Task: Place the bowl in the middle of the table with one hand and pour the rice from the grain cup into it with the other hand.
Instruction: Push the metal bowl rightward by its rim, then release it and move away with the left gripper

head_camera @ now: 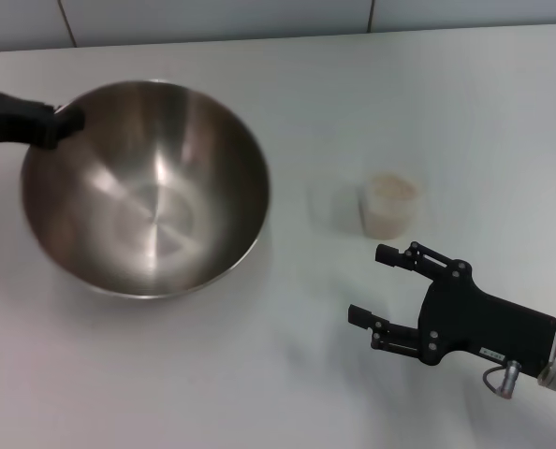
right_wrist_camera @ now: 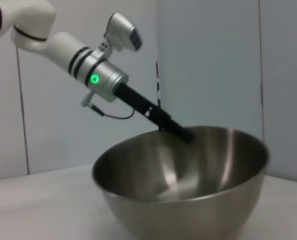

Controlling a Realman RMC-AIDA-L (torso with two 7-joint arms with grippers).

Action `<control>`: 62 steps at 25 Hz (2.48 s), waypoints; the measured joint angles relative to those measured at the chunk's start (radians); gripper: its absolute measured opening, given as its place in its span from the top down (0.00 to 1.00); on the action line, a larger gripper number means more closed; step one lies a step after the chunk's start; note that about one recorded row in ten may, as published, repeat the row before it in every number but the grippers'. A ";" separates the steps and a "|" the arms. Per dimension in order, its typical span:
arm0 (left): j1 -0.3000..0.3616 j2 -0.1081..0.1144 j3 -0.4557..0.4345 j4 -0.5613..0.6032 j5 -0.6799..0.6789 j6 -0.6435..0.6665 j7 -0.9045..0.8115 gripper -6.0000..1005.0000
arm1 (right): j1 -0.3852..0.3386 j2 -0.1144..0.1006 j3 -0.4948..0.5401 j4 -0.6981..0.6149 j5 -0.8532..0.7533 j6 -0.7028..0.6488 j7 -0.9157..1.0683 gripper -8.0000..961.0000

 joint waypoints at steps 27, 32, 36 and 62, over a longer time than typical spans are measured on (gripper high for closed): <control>-0.219 -0.007 0.049 -0.239 -0.002 -0.106 0.046 0.96 | -0.002 0.002 0.000 0.000 0.000 0.000 0.000 0.15; -0.219 -0.007 0.049 -0.244 -0.002 -0.114 0.046 0.96 | 0.000 0.002 0.000 0.001 0.000 0.000 0.000 0.15; -0.218 -0.005 0.049 -0.286 0.001 -0.146 0.058 0.96 | -0.001 0.002 0.000 0.003 0.000 0.000 0.000 0.15; -0.204 -0.005 0.044 -0.341 -0.035 -0.249 0.067 0.71 | 0.001 0.002 0.000 0.003 0.000 0.000 0.000 0.15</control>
